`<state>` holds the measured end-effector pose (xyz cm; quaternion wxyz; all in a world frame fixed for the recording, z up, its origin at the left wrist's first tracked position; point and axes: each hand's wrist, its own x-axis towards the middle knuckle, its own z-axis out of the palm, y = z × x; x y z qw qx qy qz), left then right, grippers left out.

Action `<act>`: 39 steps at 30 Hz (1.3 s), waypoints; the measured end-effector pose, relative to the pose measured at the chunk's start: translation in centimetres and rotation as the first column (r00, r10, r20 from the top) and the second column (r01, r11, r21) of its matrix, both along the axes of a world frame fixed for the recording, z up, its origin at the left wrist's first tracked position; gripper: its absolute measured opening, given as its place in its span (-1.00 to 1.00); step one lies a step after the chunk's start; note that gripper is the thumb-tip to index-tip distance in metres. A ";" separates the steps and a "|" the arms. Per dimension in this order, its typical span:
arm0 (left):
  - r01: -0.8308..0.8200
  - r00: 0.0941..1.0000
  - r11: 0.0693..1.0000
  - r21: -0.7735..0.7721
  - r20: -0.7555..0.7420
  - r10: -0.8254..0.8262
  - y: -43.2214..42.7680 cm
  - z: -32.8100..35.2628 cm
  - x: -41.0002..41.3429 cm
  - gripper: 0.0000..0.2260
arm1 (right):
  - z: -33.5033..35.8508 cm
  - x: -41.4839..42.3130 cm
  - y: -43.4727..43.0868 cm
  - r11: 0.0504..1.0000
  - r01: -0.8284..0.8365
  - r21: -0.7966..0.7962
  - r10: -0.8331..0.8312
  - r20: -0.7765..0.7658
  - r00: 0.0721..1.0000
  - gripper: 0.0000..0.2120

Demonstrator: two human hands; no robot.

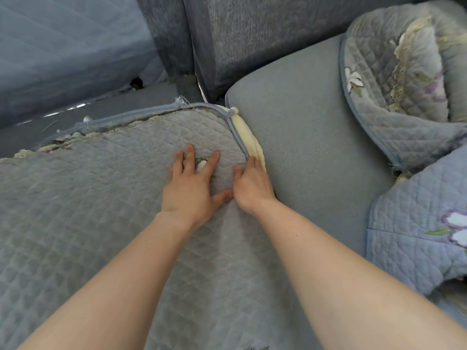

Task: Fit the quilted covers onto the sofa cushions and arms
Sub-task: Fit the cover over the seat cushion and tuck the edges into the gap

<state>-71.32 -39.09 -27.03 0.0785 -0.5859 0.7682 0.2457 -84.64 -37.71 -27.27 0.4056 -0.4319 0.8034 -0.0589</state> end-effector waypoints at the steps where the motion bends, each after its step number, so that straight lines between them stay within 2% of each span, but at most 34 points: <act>1: -0.002 1.000 1.000 -0.008 -0.021 0.002 0.0 -0.1 0.2 -0.18 | -0.2 0.1 0.1 1.000 -0.001 -0.007 0.001 0.002 1.000 -0.49; 4: -0.064 0.995 0.998 -0.003 -0.073 0.064 -0.7 -0.5 1.0 -0.08 | -0.3 -0.3 0.2 0.999 -0.033 -0.001 0.033 0.014 0.999 -0.50; 6: -0.213 0.976 0.973 0.087 -0.020 0.216 -1.1 -0.8 1.6 0.13 | 0.3 -2.1 -0.2 0.997 -0.074 0.016 0.074 0.005 0.997 -0.61; 8: -0.284 0.959 0.946 0.158 0.027 0.284 -1.3 -1.0 1.9 0.24 | 0.9 -4.4 -0.9 0.994 -0.082 -0.065 0.079 -0.058 0.995 -0.74; 11: -0.276 0.961 0.935 0.221 0.025 0.277 -1.8 -1.1 1.8 0.26 | 0.9 -5.6 -1.8 0.971 -0.173 -0.164 0.145 -0.169 0.975 -0.83; 15: -0.267 0.964 0.904 0.335 0.080 0.255 -2.7 -0.3 1.3 0.29 | 0.1 -5.3 -2.5 0.910 -0.403 -0.091 0.361 -0.302 0.882 -0.81; 23: -0.263 0.964 0.863 0.432 0.146 0.221 -3.4 0.9 0.8 0.30 | -0.1 -5.8 -4.5 0.793 -0.607 0.046 0.592 -0.296 0.750 -0.75; 32: -0.261 0.963 0.853 0.452 0.182 0.199 -3.9 0.8 0.6 0.30 | -2.0 -7.3 -6.6 0.560 -0.823 0.094 0.801 -0.316 0.509 -0.76; 35: -0.262 0.962 0.843 0.469 0.199 0.189 -3.9 1.2 0.6 0.30 | -1.6 -9.1 -5.5 0.387 -0.911 0.141 0.851 -0.435 0.294 -0.58; 39: -0.261 0.962 0.844 0.468 0.204 0.184 -4.0 1.2 0.5 0.29 | -1.4 -9.2 -5.0 0.268 -0.885 0.382 0.878 -0.475 0.061 -0.45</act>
